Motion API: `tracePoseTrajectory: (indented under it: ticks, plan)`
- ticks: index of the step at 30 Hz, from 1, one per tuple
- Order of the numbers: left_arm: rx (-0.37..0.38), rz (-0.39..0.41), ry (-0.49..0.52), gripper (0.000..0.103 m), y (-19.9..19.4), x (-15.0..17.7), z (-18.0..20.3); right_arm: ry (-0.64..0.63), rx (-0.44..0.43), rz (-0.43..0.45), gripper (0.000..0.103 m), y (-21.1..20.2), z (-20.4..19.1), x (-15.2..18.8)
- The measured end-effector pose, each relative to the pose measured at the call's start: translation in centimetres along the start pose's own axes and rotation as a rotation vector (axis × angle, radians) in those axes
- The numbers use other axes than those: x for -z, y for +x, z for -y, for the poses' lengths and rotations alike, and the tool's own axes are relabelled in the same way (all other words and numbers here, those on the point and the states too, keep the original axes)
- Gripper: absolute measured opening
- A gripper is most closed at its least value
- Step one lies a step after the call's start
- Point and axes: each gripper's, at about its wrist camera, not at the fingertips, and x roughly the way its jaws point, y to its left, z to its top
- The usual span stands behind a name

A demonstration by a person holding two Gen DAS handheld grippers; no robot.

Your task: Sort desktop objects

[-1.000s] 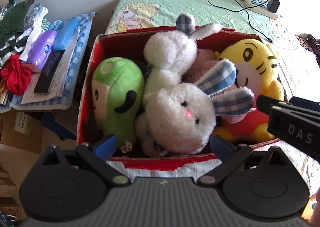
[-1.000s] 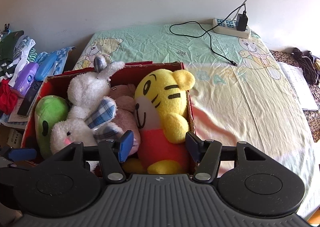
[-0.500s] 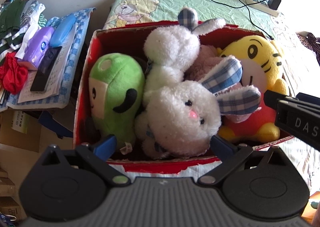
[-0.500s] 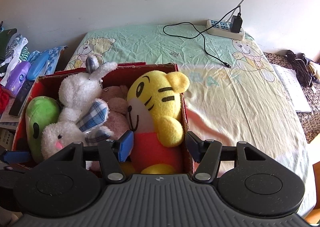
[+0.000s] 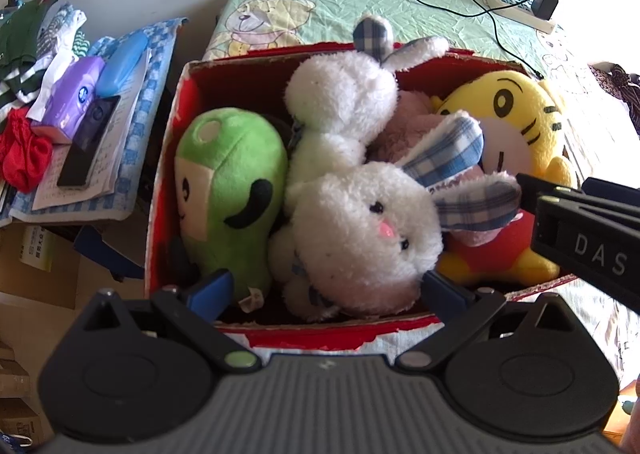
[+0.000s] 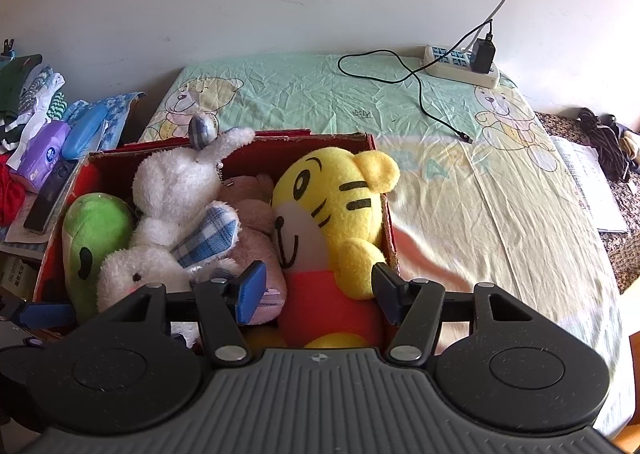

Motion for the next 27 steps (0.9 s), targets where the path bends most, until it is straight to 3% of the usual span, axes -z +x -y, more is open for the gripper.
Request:
tracePoseTrajectory:
  ticks: [22, 27]
  plan:
    - [-0.005, 0.037, 0.016, 0.101, 0.02, -0.51, 0.57, 0.018, -0.043, -0.001, 0.061, -0.01, 0.17, 0.11]
    - [0.053, 0.048, 0.030, 0.101, 0.03, -0.41, 0.81, 0.022, -0.048, 0.000, 0.061, 0.05, 0.23, 0.08]
